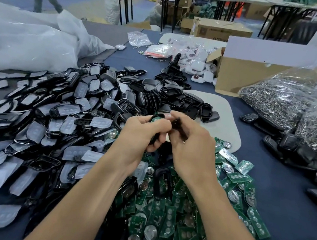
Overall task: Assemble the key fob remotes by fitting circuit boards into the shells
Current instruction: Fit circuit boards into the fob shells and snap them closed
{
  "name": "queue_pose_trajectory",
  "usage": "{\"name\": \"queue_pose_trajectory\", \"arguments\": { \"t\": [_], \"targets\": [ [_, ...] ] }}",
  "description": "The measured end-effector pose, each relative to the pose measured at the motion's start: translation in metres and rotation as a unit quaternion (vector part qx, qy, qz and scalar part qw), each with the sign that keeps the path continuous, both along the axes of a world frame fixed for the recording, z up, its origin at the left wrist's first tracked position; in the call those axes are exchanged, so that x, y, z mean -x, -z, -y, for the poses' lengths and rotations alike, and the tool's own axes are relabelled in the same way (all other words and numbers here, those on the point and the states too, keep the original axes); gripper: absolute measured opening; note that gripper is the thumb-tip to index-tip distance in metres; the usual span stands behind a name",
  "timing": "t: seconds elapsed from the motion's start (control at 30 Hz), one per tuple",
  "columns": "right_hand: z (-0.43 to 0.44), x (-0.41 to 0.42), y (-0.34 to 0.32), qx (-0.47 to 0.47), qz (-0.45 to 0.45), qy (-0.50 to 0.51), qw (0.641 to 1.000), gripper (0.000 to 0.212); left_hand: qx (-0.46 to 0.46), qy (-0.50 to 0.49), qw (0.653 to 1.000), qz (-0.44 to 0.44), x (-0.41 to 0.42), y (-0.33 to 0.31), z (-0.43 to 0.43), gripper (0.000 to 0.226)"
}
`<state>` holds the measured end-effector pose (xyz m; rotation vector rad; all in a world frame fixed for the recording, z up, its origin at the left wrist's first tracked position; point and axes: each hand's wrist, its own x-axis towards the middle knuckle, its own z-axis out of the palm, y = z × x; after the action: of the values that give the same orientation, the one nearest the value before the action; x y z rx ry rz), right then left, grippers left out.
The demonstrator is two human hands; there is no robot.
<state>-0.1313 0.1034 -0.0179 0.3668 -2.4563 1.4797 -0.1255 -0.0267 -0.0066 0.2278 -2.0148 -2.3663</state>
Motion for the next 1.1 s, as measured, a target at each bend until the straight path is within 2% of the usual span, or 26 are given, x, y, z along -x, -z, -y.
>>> {"name": "queue_pose_trajectory", "arguments": {
  "t": [0.13,0.3,0.5,0.57,0.63,0.67,0.7,0.77,0.8,0.87,0.97,1.03,1.1],
  "targets": [
    [0.001,0.001,0.002,-0.027,0.013,-0.021,0.999,0.056,-0.019,-0.005,1.0,0.018,-0.001,-0.002,0.0,0.014],
    [0.003,-0.005,0.003,-0.041,0.017,-0.008,0.999,0.066,-0.012,-0.012,0.999,0.041,-0.001,-0.002,0.0,0.041],
    [0.009,-0.004,0.007,-0.073,0.017,-0.004,0.997,0.076,-0.013,0.001,0.999,0.043,0.0,0.0,0.0,0.04],
    [0.008,-0.003,0.008,-0.042,0.024,-0.02,0.999,0.071,-0.012,0.0,0.999,0.032,0.0,0.0,0.001,0.032],
    [0.005,0.0,0.003,0.064,0.08,-0.039,0.994,0.055,-0.039,0.004,0.999,0.009,0.0,-0.001,0.003,0.023],
    [0.004,0.002,0.0,0.145,0.135,-0.061,0.978,0.048,-0.067,0.003,0.998,-0.002,0.0,-0.001,0.004,0.025],
    [0.002,0.005,-0.002,0.24,0.193,-0.096,0.947,0.043,-0.096,-0.003,0.995,-0.008,0.001,-0.001,0.006,0.029],
    [-0.005,0.011,-0.003,0.412,0.287,-0.172,0.848,0.039,-0.137,-0.031,0.99,-0.016,0.002,-0.001,0.01,0.038],
    [-0.01,0.014,-0.003,0.466,0.316,-0.196,0.803,0.04,-0.143,-0.046,0.988,-0.017,0.003,0.0,0.012,0.041],
    [-0.018,0.017,-0.002,0.515,0.351,-0.231,0.747,0.044,-0.136,-0.068,0.988,-0.011,0.003,0.003,0.015,0.04],
    [-0.024,0.019,0.001,0.526,0.373,-0.245,0.724,0.046,-0.109,-0.11,0.988,-0.014,0.001,0.006,0.013,0.038],
    [-0.025,0.02,0.003,0.501,0.375,-0.243,0.742,0.046,-0.052,-0.163,0.984,-0.038,0.002,0.003,0.011,0.034],
    [-0.024,0.022,0.005,0.449,0.37,-0.235,0.779,0.042,0.059,-0.205,0.974,-0.076,0.004,0.004,0.011,0.028]
  ]
}}
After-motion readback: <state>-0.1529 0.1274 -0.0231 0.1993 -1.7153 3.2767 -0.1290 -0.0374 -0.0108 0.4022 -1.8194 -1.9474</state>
